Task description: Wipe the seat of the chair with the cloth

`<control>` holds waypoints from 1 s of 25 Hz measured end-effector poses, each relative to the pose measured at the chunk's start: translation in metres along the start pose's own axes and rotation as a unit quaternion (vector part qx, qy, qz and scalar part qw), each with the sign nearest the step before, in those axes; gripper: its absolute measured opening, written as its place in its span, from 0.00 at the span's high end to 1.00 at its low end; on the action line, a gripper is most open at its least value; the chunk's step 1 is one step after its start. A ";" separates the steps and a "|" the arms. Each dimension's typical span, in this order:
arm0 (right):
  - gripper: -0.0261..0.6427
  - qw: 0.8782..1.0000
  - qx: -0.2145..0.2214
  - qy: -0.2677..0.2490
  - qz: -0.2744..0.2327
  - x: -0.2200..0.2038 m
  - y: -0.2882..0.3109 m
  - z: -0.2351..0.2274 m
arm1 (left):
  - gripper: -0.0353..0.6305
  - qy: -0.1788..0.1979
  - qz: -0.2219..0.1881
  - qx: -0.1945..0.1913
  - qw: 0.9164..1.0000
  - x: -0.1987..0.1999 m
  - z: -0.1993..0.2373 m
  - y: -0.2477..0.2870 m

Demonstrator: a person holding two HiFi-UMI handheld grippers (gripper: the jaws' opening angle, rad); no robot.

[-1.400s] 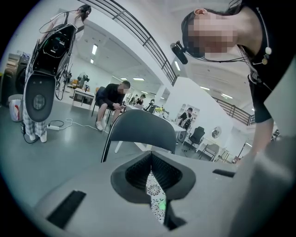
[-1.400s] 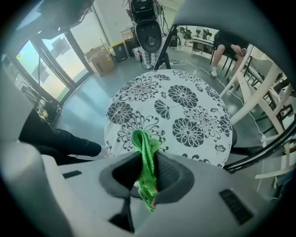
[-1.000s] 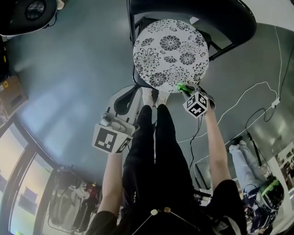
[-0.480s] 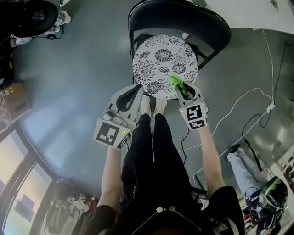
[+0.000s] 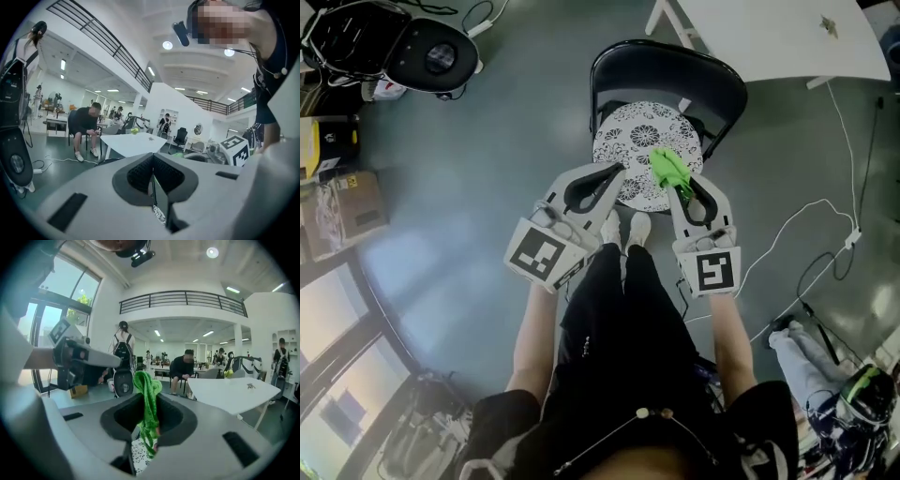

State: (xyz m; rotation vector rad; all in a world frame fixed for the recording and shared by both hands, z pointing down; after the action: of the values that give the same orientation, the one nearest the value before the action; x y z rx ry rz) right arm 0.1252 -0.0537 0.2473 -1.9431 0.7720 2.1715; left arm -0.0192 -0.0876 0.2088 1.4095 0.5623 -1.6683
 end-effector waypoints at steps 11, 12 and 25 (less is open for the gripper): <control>0.83 0.994 -0.039 -0.006 -0.106 0.120 -0.090 0.028 | 0.94 0.033 -0.081 -0.019 0.996 0.082 -0.056 -0.047; 0.83 0.993 -0.045 -0.010 -0.113 0.127 -0.095 0.029 | 0.94 0.033 -0.094 -0.009 0.995 0.087 -0.057 -0.053; 0.84 0.979 -0.076 -0.029 -0.188 0.171 -0.129 0.031 | 0.94 0.104 -0.151 0.061 0.981 0.118 -0.081 -0.083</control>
State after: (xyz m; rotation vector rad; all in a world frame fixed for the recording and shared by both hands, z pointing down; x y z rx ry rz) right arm 0.1233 0.0306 0.0484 -1.8950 0.2092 2.0894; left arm -0.0418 -0.0173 0.0608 1.6647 0.8390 -1.8274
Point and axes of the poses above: the fingertips, and each gripper's own axes: y forward along the fingers, z to its left, x out of its top, the point moved 5 cm from there along -y, backward along the fingers, and after that the axes turned 1 degree about -z, right-handed, at the moved point
